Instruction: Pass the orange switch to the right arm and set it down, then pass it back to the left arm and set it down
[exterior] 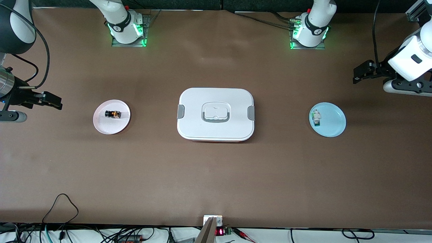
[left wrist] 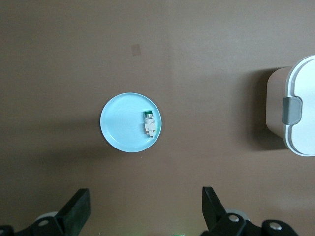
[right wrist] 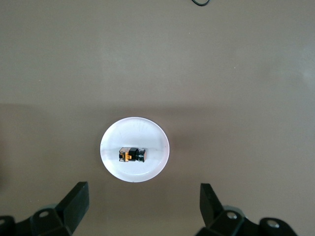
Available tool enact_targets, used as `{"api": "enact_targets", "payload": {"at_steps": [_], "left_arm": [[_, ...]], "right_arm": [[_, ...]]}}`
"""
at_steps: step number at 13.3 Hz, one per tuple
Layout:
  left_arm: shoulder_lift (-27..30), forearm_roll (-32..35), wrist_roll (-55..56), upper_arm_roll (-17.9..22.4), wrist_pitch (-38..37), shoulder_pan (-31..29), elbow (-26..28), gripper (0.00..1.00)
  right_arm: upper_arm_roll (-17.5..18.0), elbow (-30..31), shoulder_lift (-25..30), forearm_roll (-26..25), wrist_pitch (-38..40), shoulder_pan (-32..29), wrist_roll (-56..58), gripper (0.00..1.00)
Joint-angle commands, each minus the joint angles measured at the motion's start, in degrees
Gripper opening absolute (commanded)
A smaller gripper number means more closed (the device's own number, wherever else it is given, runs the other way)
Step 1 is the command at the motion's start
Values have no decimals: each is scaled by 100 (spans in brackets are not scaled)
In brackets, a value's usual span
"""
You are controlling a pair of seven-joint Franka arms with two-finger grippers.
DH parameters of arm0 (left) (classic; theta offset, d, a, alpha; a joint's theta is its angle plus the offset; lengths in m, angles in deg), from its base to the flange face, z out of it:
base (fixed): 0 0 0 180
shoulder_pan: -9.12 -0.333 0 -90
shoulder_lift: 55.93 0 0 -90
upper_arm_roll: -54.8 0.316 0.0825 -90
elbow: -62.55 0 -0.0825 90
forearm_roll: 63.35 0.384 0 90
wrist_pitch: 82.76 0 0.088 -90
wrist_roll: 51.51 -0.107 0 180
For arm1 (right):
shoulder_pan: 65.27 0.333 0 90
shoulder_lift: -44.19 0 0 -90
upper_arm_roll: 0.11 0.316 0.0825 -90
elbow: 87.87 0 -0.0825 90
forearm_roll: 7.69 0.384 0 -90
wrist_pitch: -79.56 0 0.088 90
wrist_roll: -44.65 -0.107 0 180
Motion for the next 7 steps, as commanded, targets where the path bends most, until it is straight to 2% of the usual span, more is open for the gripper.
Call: {"api": "enact_targets", "payload": {"at_steps": [1, 5, 7], "left_arm": [[-134, 52, 91, 12, -61, 29, -222, 100], [-134, 52, 91, 12, -88, 29, -222, 100], [-134, 52, 100, 12, -88, 29, -222, 100]], "right_arm": [[23, 220, 245, 50, 121, -88, 80, 100], [23, 1422, 1131, 102, -519, -71, 63, 100], [14, 1496, 1221, 102, -450, -106, 89, 100]]}}
